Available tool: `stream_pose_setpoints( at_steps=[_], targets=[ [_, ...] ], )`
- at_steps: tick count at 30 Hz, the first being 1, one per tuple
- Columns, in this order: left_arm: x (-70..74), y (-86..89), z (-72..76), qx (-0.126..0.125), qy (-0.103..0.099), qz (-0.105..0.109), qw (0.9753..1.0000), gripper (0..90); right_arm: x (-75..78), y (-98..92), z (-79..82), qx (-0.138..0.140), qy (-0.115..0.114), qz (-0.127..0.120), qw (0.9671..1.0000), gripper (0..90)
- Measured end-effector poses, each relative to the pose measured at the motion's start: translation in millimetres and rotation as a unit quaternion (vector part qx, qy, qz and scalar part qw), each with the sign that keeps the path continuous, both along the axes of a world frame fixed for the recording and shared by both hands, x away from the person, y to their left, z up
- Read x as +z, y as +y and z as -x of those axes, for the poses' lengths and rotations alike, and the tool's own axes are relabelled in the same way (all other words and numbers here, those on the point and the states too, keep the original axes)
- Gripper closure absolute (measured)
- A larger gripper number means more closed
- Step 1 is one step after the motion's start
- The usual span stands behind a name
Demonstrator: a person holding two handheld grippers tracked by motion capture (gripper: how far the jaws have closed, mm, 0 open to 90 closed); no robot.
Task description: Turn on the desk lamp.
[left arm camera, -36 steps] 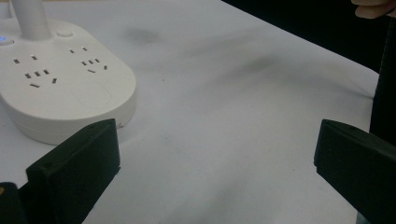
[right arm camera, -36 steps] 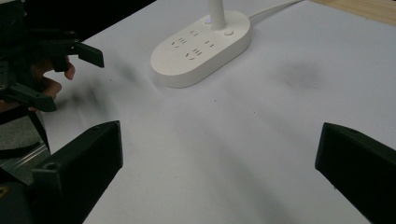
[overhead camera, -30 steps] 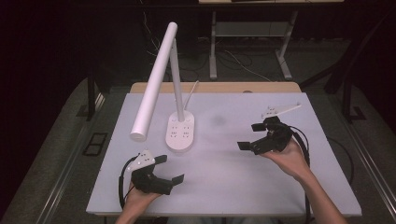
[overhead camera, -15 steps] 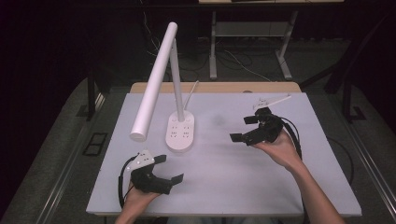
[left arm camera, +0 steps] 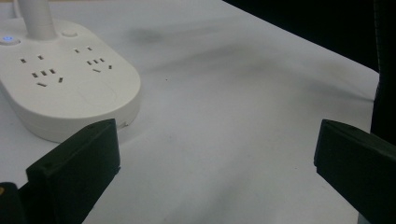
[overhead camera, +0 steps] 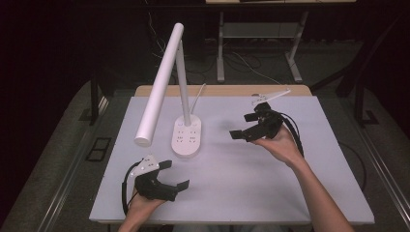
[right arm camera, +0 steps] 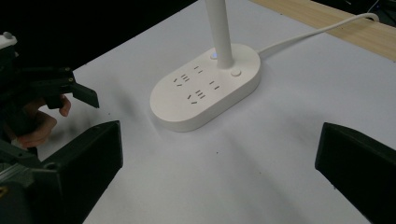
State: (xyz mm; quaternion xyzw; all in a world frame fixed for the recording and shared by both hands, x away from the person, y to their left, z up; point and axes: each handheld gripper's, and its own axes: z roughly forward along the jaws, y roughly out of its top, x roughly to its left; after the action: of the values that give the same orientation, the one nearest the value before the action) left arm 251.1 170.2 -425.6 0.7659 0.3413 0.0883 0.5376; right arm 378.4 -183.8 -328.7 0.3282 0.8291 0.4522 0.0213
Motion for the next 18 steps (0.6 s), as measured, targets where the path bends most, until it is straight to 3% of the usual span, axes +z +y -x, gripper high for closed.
stream_pose_setpoints(
  at_steps=[18],
  targets=[
    [1.1, 1.9, 0.5, 0.003, -0.001, 0.007, 1.0, 0.0, -3.3, 24.3, -31.7, -0.006, 0.007, 0.011, 0.9999, 0.6]
  ],
)
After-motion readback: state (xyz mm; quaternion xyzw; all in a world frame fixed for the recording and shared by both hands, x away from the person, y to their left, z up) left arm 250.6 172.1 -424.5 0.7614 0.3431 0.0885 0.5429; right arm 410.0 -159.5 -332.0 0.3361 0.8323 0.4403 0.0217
